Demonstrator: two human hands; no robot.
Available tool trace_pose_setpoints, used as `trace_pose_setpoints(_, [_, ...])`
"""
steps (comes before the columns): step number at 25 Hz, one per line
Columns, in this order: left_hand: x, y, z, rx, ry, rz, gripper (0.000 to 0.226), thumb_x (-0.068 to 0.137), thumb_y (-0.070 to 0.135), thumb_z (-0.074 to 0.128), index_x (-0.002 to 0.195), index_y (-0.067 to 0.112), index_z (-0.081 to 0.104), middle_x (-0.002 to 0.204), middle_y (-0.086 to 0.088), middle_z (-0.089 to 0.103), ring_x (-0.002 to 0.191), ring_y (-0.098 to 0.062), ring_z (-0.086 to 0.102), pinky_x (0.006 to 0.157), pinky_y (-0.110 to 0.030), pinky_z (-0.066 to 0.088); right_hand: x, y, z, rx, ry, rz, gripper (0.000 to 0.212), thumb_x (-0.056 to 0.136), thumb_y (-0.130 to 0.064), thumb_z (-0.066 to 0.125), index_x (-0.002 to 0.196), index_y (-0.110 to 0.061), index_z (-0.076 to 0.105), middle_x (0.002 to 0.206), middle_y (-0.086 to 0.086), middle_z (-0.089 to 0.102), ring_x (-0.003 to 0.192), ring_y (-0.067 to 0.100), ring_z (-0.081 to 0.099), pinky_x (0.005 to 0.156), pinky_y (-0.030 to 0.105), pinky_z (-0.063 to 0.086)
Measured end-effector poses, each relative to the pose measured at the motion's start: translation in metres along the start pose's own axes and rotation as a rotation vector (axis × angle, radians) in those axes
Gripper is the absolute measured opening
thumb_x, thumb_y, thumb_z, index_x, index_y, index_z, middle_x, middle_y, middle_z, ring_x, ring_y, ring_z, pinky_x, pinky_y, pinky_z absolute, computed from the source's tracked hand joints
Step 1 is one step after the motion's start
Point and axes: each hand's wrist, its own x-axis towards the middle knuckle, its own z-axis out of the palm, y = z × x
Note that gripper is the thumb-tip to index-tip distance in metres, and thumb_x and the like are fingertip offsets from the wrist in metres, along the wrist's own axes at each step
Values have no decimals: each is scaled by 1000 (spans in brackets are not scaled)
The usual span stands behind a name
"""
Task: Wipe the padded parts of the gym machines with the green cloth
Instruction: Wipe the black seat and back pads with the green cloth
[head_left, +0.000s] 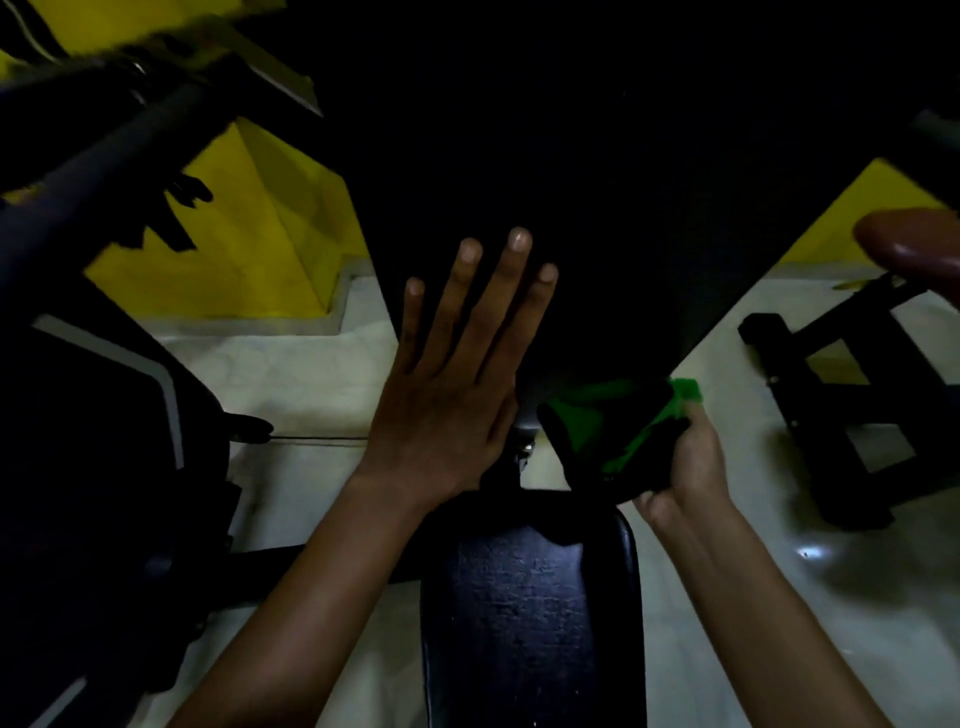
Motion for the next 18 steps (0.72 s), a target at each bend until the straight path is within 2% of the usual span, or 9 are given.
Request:
trace_pose_setpoints(3, [33, -8, -39, 47, 83, 77, 79, 86, 11, 59, 151, 18, 15, 157, -5, 7, 146, -24, -11, 117, -49, 0, -43, -27, 28, -148, 198, -283, 9, 89, -20, 58, 85, -15, 64, 90, 6, 65, 75, 18, 62, 64, 29, 51])
trace_pose_setpoints(6, [58, -15, -76, 121, 78, 154, 83, 83, 11, 61, 152, 21, 17, 159, -4, 6, 147, -27, -2, 118, -48, 1, -82, -57, 50, -305, 238, -500, 13, 89, -19, 59, 77, -21, 60, 78, -1, 60, 71, 13, 57, 63, 27, 46])
trace_pose_setpoints(8, [75, -17, -105, 171, 78, 182, 84, 81, 14, 61, 153, 21, 18, 160, -4, 7, 147, -28, 0, 118, -47, 1, -105, -79, 63, -395, 203, -647, 8, 91, -21, 58, 83, -21, 61, 80, -1, 61, 76, 14, 58, 65, 27, 46])
trace_pose_setpoints(10, [92, -17, -132, 199, 76, 204, 82, 81, 19, 58, 153, 20, 18, 160, -5, 6, 147, -29, 1, 119, -47, 2, -121, -102, 75, -423, 146, -773, 6, 92, -23, 58, 97, -23, 61, 94, 4, 63, 90, 19, 60, 79, 32, 49])
trace_pose_setpoints(13, [101, -13, -156, 214, 25, 207, 86, 76, 27, 62, 152, 17, 21, 160, -8, 8, 147, -29, 5, 117, -45, 9, -144, -135, 95, -499, 133, -992, 33, 90, -28, 61, 122, -21, 58, 118, 7, 57, 108, 19, 54, 94, 40, 45])
trace_pose_setpoints(15, [103, -8, -174, 220, -21, 194, 89, 74, 34, 65, 151, 15, 25, 160, -9, 11, 147, -29, 7, 116, -45, 12, -169, -159, 110, -579, 120, -1139, 44, 89, -24, 63, 131, -14, 53, 127, 11, 49, 114, 18, 48, 95, 34, 40])
trace_pose_setpoints(18, [122, -6, -209, 245, -6, 187, 76, 80, 39, 49, 149, 14, 29, 159, -9, 16, 147, -30, 11, 114, -46, 14, -205, -192, 126, -697, 51, -1325, 58, 81, -27, 57, 136, -10, 48, 130, 16, 43, 119, 25, 45, 96, 30, 34])
